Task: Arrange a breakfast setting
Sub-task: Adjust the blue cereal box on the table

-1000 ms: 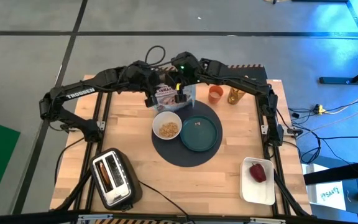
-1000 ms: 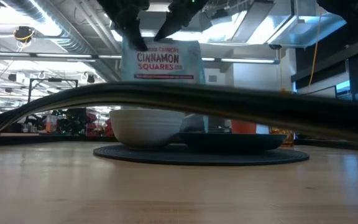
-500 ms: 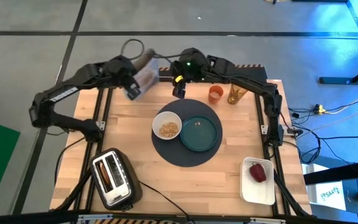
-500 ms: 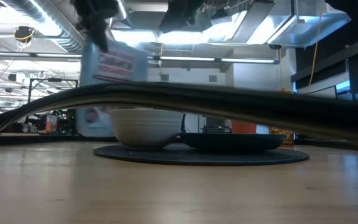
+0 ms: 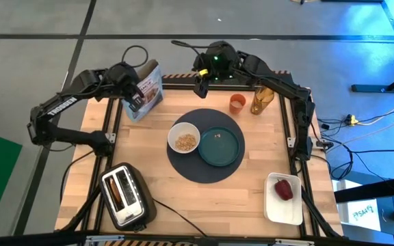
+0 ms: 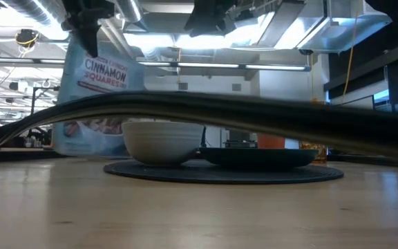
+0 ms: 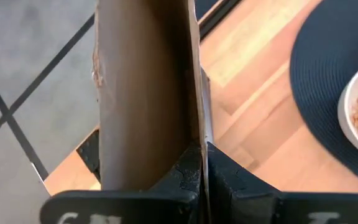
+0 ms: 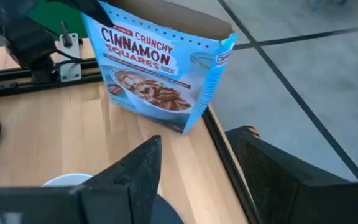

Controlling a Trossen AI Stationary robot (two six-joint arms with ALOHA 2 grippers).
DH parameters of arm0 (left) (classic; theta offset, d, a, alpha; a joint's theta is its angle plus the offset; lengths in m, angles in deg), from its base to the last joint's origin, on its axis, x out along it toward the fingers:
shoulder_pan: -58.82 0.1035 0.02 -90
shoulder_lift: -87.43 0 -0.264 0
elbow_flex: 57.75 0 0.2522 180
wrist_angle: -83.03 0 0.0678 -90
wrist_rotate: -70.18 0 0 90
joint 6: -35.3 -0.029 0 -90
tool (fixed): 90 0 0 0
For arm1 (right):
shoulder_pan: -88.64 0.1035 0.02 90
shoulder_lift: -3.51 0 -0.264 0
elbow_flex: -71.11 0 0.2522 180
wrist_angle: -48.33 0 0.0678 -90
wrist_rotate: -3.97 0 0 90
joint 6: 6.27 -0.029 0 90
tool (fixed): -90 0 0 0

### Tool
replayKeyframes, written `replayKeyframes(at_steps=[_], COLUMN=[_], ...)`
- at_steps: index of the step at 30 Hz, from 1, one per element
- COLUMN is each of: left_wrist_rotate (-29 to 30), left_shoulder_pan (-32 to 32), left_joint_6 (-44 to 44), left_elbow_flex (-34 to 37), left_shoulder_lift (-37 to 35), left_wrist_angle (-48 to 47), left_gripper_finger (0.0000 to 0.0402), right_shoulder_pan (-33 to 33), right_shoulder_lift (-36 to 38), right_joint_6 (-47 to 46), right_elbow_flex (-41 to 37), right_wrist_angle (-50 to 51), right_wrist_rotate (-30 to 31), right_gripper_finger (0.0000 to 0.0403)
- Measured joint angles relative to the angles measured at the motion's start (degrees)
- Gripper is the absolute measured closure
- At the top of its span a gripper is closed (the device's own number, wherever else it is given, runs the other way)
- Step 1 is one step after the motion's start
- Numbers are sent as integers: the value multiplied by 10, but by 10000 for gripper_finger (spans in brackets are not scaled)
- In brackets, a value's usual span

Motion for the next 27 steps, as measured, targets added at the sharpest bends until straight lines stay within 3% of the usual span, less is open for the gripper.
replayKeyframes(at_steps=[7, 17, 27], left_wrist_rotate=[10, -28, -25], left_shoulder_pan=[7, 17, 17], left_joint_6=[17, 45, 25], left_elbow_flex=[14, 5, -71], left_shoulder_lift=[3, 2, 2], left_wrist_angle=[3, 9, 8], left_gripper_finger=[384, 282, 208], right_shoulder_pan=[1, 1, 1], right_shoulder_lift=[0, 0, 0], right_joint_6=[0, 0, 0], right_elbow_flex=[0, 0, 0], right_wrist_angle=[28, 53, 55], right_wrist_rotate=[0, -5, -10], right_gripper_finger=[198, 198, 198])
